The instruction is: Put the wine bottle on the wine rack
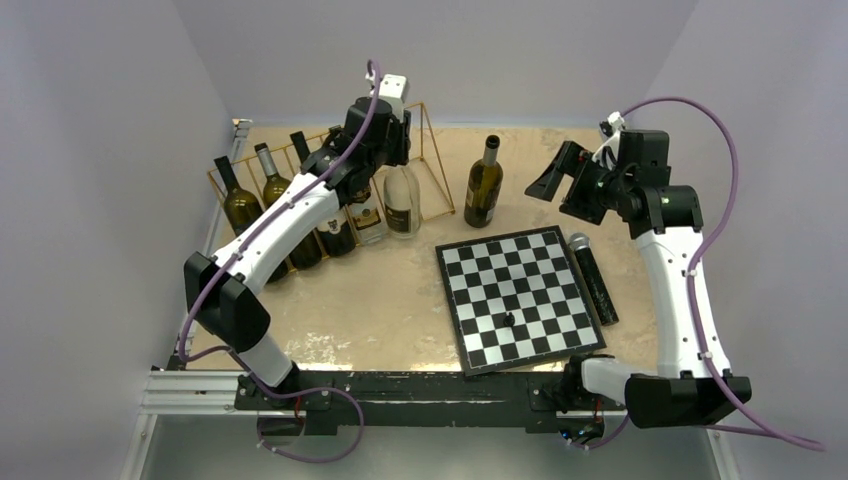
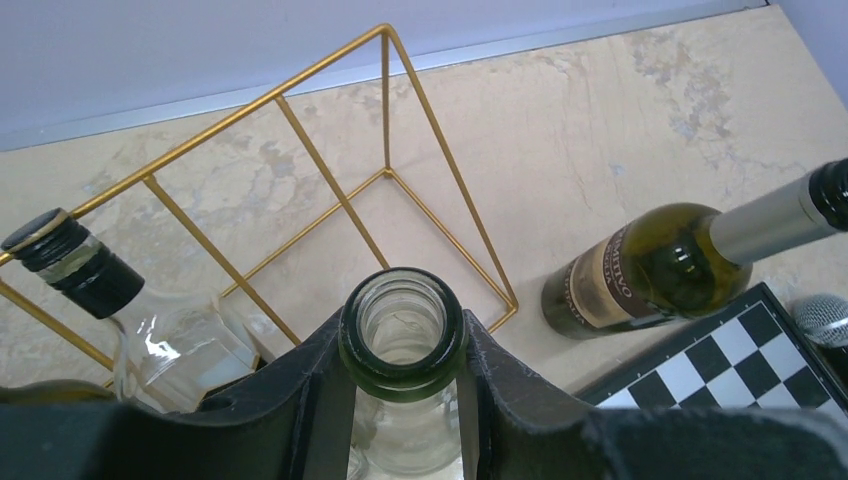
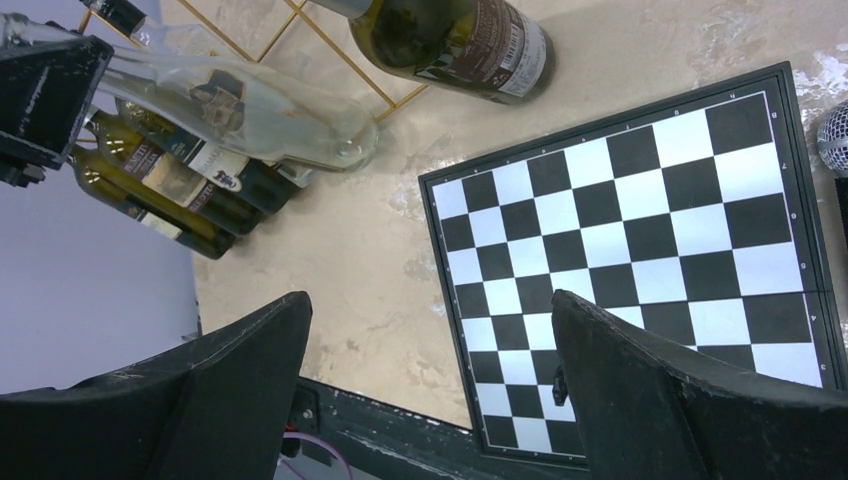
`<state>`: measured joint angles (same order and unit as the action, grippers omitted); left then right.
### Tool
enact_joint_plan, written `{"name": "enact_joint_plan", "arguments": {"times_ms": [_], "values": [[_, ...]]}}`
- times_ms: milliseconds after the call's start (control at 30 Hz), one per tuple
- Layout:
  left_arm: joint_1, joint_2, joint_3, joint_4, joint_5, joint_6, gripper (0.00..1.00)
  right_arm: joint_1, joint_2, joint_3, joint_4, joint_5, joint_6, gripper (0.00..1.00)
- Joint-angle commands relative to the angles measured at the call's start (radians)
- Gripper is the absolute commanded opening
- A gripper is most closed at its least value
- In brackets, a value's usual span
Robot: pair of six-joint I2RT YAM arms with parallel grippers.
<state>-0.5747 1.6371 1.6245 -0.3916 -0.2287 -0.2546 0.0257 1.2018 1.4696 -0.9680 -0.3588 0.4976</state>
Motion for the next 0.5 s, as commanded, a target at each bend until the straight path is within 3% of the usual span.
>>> {"name": "enact_joint_plan", "arguments": {"times_ms": [0,467], "values": [[0.016,-0.018,0.129,0.123,-0.066,-0.049,0.00,-0.003,-0.038,-0.010,0.030,-0.020,0.010,0.95],[0.120,0.065,0.169,0.083,0.043,-0.158,0.00,-0.003,-0.051,-0.009,0.017,-0.006,0.003,0.95]]}}
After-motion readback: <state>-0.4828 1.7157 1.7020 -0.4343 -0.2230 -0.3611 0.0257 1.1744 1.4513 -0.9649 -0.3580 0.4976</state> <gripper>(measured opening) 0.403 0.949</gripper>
